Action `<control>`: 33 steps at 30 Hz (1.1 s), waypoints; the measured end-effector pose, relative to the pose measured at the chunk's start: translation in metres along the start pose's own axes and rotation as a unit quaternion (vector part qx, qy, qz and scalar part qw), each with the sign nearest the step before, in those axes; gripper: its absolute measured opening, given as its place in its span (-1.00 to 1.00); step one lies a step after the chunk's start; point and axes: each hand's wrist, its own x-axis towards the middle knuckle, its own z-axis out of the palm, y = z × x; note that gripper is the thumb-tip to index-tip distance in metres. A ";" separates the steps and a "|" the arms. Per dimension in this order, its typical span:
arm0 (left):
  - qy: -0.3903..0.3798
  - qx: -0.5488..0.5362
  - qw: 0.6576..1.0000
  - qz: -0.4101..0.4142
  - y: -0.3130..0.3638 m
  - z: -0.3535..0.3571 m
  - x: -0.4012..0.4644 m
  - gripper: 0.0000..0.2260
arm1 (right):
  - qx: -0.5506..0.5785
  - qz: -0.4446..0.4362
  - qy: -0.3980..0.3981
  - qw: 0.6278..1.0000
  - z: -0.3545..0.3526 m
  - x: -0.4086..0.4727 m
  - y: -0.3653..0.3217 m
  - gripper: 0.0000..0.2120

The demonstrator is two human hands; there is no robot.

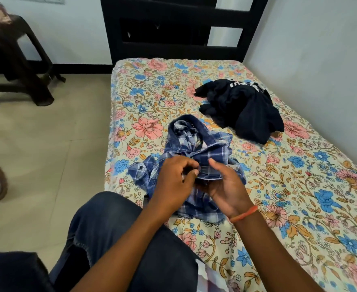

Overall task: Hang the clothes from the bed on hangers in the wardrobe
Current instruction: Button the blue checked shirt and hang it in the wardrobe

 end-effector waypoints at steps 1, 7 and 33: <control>0.050 -0.016 0.998 -0.029 0.003 -0.007 -0.003 -0.92 | 0.023 -0.005 -0.008 1.000 0.007 -0.001 0.001 -0.62; 0.026 -0.238 0.892 -0.384 0.013 -0.058 -0.016 -0.49 | 0.119 -0.003 -0.060 0.991 0.053 -0.001 0.034 -0.57; -0.029 -0.138 0.974 -0.178 -0.024 -0.065 -0.035 -0.74 | -0.195 -0.077 0.129 0.969 0.031 0.008 0.050 -0.34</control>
